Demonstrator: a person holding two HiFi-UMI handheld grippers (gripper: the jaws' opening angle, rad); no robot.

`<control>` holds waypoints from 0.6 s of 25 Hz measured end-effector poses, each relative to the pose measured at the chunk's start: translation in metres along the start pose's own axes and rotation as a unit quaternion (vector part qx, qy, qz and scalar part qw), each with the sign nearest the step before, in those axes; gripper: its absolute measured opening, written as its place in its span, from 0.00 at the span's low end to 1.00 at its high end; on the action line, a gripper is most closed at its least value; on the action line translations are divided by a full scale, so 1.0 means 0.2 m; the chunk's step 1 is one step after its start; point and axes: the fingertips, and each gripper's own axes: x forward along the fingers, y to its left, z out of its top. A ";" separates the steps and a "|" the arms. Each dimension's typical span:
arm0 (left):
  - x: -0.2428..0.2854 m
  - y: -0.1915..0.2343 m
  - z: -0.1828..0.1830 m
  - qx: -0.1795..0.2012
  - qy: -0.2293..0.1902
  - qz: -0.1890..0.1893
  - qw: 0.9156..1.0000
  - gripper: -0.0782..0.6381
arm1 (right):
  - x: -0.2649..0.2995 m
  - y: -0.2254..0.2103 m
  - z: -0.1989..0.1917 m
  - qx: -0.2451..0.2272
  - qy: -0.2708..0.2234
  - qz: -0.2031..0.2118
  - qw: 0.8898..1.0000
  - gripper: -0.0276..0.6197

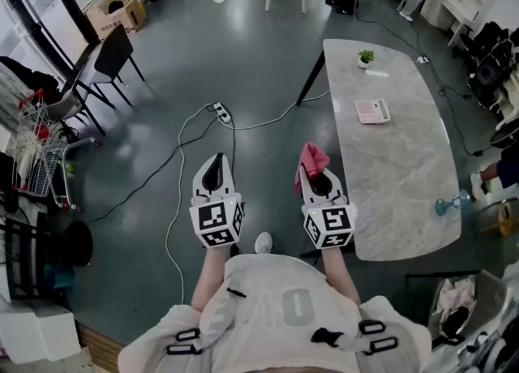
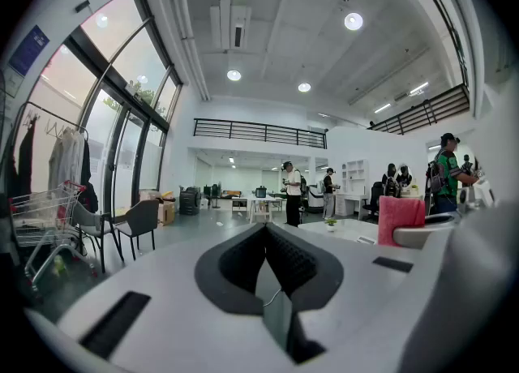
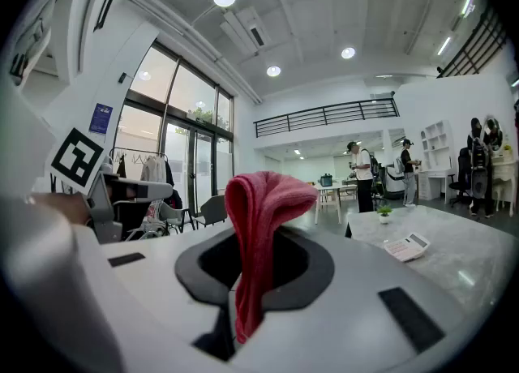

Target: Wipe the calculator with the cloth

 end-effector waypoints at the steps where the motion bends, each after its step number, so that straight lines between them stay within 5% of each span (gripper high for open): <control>1: 0.01 0.00 0.02 0.001 -0.004 -0.001 1.000 0.14 | 0.01 0.00 0.01 -0.001 -0.001 -0.001 1.000 0.13; 15: 0.17 0.12 0.06 -0.004 -0.018 -0.021 1.000 0.14 | 0.15 -0.02 0.09 -0.001 -0.025 -0.029 0.999 0.13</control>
